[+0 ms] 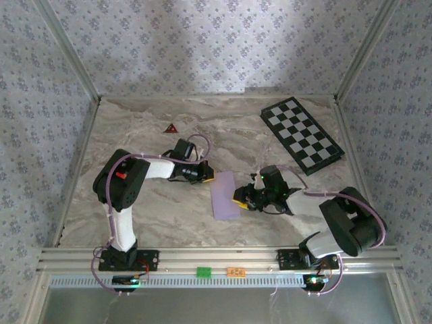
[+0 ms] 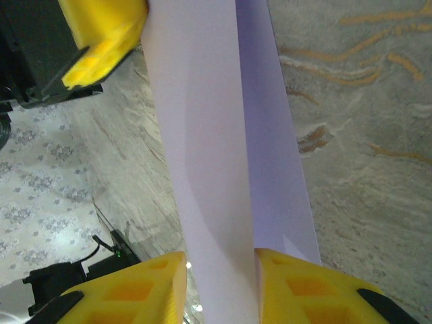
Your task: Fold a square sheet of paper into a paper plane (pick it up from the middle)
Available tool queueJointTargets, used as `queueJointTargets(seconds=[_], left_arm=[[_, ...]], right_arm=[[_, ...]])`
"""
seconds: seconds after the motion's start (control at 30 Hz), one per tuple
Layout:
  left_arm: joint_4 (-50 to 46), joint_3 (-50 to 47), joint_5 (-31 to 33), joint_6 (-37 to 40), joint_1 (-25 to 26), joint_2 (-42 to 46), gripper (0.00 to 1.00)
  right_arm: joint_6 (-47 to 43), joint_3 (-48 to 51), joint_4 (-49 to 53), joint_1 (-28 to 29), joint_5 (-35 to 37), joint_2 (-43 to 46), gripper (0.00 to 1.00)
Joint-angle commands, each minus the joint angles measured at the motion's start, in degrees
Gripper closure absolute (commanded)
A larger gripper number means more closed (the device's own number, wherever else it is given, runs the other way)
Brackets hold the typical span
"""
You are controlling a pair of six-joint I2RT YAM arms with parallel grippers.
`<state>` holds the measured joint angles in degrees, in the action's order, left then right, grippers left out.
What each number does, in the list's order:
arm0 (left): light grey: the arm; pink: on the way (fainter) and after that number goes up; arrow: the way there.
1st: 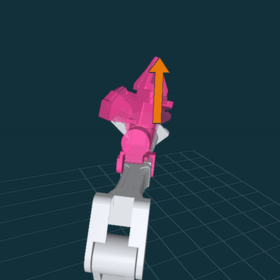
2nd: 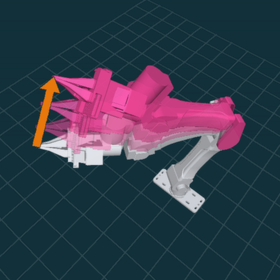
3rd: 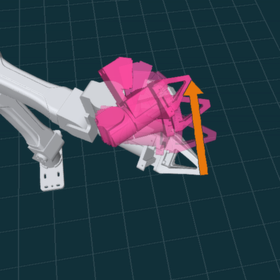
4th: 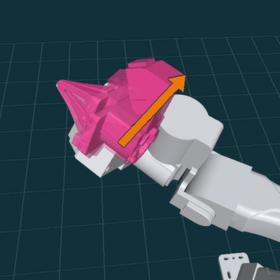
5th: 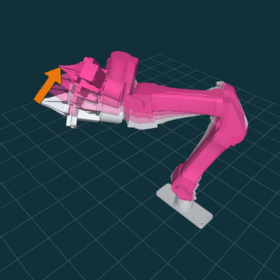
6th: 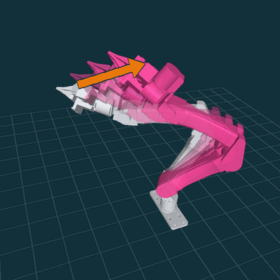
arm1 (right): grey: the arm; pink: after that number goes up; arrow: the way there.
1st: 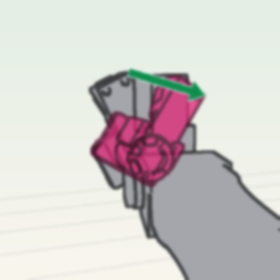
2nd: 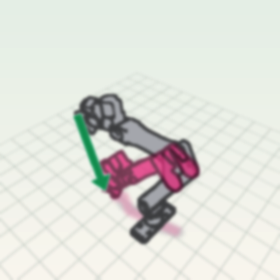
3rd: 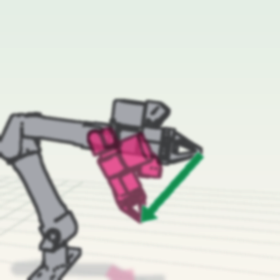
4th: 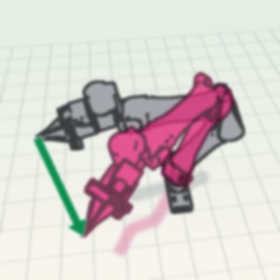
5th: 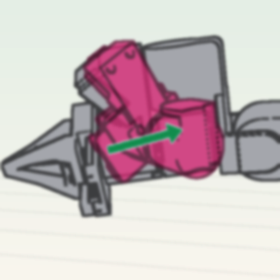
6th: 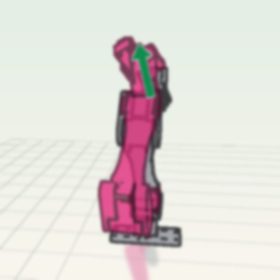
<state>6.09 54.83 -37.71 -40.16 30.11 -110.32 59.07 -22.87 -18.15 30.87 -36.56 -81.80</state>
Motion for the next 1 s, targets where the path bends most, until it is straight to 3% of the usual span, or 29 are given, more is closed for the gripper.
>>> queueJointTargets(seconds=[0.0, 0.47, 0.67, 0.83, 0.97], left_arm=[[-2.3, 0.3, -0.1, -0.6, 1.3, -1.5, 0.98], [-2.0, 1.4, -0.6, -0.9, 2.4, -0.9, 0.98], [-3.2, 2.0, -0.3, -0.2, 2.4, -0.2, 0.96], [-3.8, 2.7, -0.3, 0.0, 2.4, 0.5, 0.95], [-5.5, 3.8, 0.4, 0.8, 2.4, 1.1, 0.89]], right_arm=[[-0.9, -0.9, -2.1, -0.6, -2.5, -1.2, 0.66], [-0.7, -1.1, -5.5, -2.1, -4.9, -5.4, 0.88], [-0.9, -0.4, -5.7, -2.7, -4.4, -5.4, 0.91], [-0.7, -0.7, -7.0, -2.8, -5.4, -6.4, 1.0], [-0.6, -0.8, -6.8, -2.8, -5.3, -7.0, 0.96]])
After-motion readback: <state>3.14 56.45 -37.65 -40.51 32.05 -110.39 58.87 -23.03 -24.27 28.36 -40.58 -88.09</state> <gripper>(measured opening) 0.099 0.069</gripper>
